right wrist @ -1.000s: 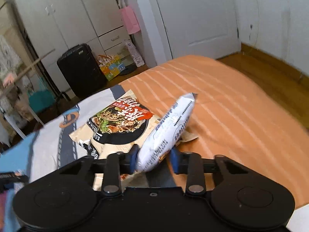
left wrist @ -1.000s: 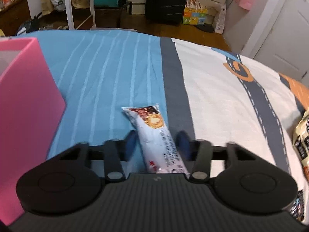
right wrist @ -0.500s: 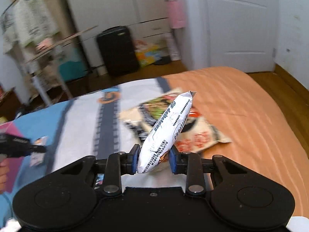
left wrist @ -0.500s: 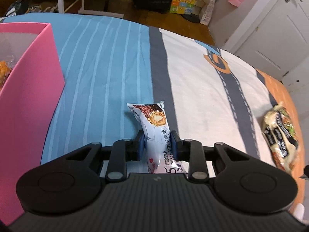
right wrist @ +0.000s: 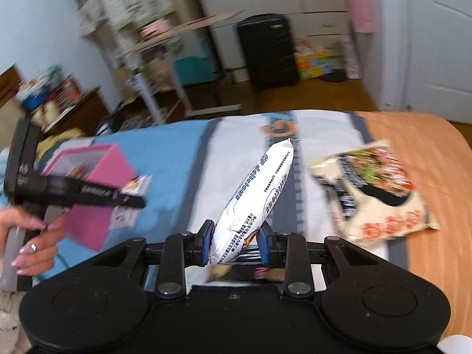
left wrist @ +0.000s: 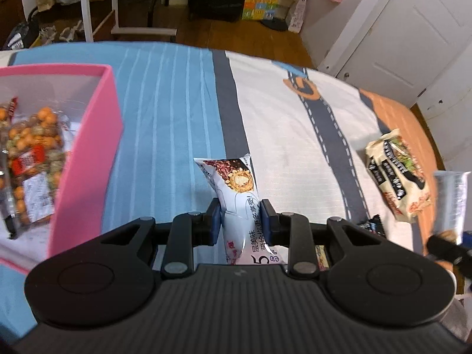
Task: Organize snacks
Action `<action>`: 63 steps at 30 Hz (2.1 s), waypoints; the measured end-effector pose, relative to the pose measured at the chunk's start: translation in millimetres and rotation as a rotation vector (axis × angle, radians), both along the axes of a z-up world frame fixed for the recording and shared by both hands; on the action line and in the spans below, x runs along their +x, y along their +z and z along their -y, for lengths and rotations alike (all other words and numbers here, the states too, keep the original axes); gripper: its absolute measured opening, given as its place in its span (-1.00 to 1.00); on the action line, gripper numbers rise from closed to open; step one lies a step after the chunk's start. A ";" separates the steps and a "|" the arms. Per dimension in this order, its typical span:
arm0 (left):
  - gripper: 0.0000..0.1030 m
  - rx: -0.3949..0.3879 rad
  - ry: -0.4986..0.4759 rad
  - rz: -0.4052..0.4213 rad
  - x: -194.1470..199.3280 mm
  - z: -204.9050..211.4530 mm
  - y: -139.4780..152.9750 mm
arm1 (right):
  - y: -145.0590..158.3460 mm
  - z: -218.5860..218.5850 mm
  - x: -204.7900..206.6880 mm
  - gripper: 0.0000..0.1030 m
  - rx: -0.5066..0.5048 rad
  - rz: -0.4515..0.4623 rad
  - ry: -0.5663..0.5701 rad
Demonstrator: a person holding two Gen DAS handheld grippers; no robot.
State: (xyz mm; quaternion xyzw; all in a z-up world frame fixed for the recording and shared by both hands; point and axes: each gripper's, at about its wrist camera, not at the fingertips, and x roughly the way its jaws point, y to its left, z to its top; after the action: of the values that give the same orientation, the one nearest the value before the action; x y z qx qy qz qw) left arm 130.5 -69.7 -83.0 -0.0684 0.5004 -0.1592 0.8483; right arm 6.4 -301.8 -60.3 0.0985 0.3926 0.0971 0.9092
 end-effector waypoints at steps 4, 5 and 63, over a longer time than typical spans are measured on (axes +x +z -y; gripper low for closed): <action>-0.48 -0.004 -0.016 0.060 -18.5 -21.3 25.7 | 16.3 -35.7 -2.0 -0.32 0.013 0.029 0.120; -0.48 -0.012 -0.020 0.074 -24.2 -28.2 31.9 | 20.4 -46.1 -2.5 -0.32 0.010 0.037 0.148; 0.18 0.089 0.056 0.350 -63.8 -152.6 56.7 | 63.6 -117.6 35.7 0.32 -0.131 0.186 0.364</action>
State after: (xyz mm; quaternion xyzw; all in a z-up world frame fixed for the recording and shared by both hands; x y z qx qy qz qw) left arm 66.7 82.9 -26.3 -0.0160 0.3494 -0.1230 0.9287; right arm 42.1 -184.1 3.3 -0.0426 0.3239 0.2429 0.9134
